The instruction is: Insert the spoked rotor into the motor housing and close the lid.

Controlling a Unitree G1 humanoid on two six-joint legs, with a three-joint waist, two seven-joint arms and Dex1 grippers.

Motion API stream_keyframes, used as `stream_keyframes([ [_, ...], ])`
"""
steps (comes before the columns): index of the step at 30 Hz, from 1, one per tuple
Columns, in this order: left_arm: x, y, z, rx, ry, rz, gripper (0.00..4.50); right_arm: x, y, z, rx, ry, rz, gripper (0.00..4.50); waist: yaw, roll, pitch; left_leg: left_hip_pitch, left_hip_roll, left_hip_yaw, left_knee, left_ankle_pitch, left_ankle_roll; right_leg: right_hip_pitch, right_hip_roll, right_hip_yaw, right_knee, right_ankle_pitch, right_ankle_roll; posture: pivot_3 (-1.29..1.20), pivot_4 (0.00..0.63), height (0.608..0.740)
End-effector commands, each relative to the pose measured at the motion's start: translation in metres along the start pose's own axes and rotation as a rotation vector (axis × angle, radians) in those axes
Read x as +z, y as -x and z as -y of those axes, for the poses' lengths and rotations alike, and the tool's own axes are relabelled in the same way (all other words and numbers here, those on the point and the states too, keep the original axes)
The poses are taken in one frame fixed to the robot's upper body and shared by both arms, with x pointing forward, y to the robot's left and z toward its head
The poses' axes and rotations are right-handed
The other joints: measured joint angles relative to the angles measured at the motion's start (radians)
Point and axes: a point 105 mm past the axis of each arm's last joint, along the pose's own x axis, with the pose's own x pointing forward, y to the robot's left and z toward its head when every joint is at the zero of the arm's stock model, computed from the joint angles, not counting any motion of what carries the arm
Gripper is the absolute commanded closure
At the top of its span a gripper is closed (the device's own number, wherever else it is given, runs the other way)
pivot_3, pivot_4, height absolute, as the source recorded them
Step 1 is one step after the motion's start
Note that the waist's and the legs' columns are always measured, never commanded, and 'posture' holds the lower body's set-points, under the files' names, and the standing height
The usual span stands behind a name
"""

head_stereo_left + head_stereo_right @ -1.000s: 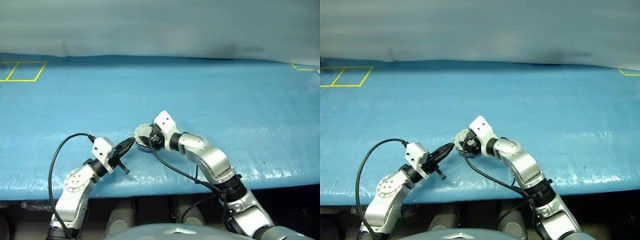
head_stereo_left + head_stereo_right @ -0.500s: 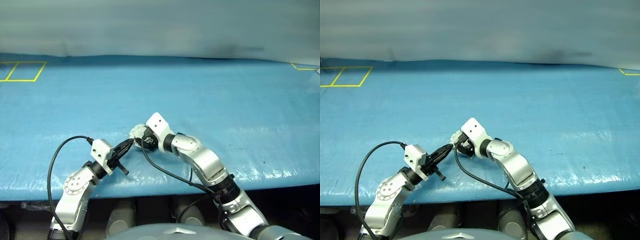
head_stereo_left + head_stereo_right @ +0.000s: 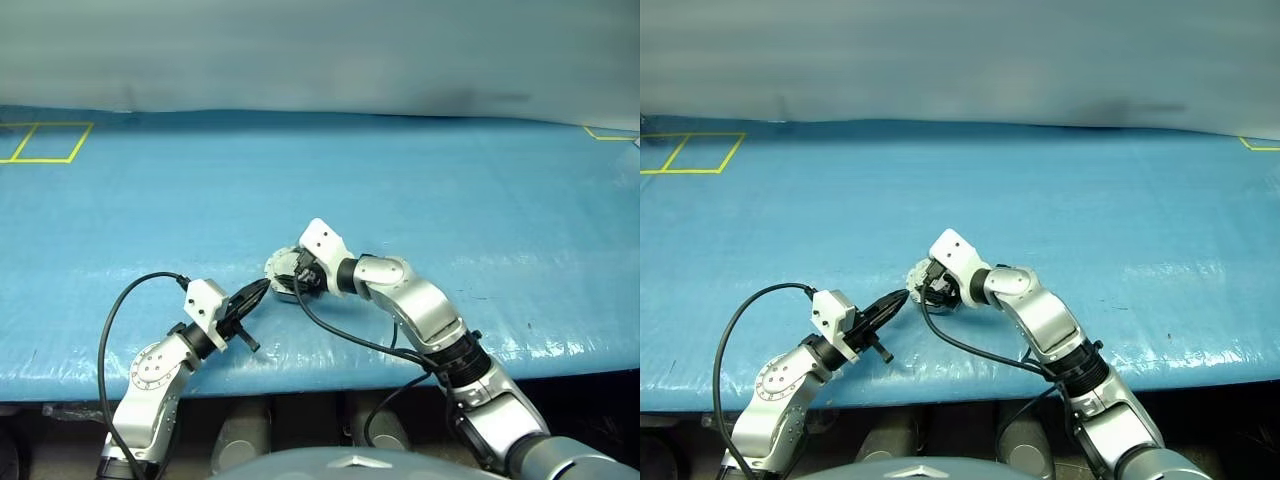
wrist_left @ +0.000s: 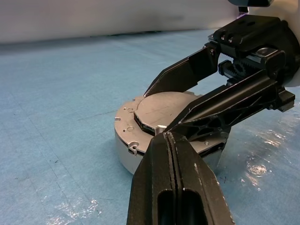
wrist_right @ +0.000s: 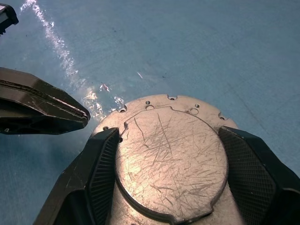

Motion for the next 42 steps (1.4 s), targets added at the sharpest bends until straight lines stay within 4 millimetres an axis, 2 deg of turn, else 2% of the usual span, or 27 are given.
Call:
stream_keyframes([
  [1, 0.004, -0.001, 0.0, -0.003, -0.006, 0.021, 4.5, -0.004, -0.004, -0.003, -0.002, -0.015, 0.016, 1.46, 0.0, 0.0, 0.0, 0.0, 0.0, 0.0, 0.0, 0.0, 0.0, 0.0, 0.0, 0.0, 0.0, 0.0, 0.0, 0.0, 0.15, 0.74],
  [9, 0.003, -0.001, 0.0, -0.007, 0.0, 0.02, 4.5, -0.013, -0.008, -0.007, -0.001, -0.025, 0.049, 1.46, -0.003, 0.001, 0.0, 0.001, 0.0, 0.0, 0.0, 0.0, 0.0, 0.0, 0.0, 0.0, 0.0, 0.0, 0.0, 0.0, 0.15, 0.74],
  [19, 0.001, -0.001, -0.002, -0.01, 0.001, 0.016, 4.5, -0.009, -0.002, -0.011, 0.082, 0.021, 0.071, 1.46, -0.004, 0.001, -0.001, 0.0, 0.0, 0.0, -0.002, 0.0, 0.0, 0.0, 0.0, 0.0, -0.001, 0.0, 0.0, 0.0, 0.15, 0.74],
  [32, -0.002, -0.004, 0.0, -0.022, 0.008, 0.016, 4.5, -0.009, 0.001, -0.005, 0.135, -0.047, -0.036, 1.46, 0.0, 0.001, -0.001, 0.001, 0.0, 0.0, -0.002, 0.0, 0.0, 0.0, 0.0, 0.0, -0.001, 0.0, -0.001, 0.0, 0.15, 0.74],
  [36, -0.003, -0.004, 0.0, -0.022, 0.01, 0.019, 4.5, -0.003, 0.001, -0.008, 0.162, 0.004, -0.009, 1.46, 0.001, 0.001, -0.001, 0.001, 0.0, 0.0, -0.002, 0.0, 0.0, 0.0, -0.001, 0.0, -0.001, 0.0, -0.001, 0.0, 0.15, 0.74],
  [39, -0.003, -0.004, 0.0, -0.022, 0.01, 0.019, 4.5, -0.008, 0.002, -0.006, 0.166, 0.072, -0.022, 1.46, 0.001, 0.001, -0.001, 0.0, 0.0, 0.0, -0.002, 0.0, 0.0, 0.0, -0.001, 0.0, -0.001, 0.0, -0.001, 0.0, 0.15, 0.74],
  [42, -0.003, -0.005, 0.001, -0.024, 0.01, 0.02, 4.5, -0.01, 0.003, -0.003, 0.171, 0.061, -0.012, 1.46, 0.001, 0.001, -0.001, 0.0, 0.0, 0.0, -0.002, 0.0, 0.0, 0.0, -0.001, 0.0, -0.001, 0.0, 0.0, 0.0, 0.15, 0.74],
])
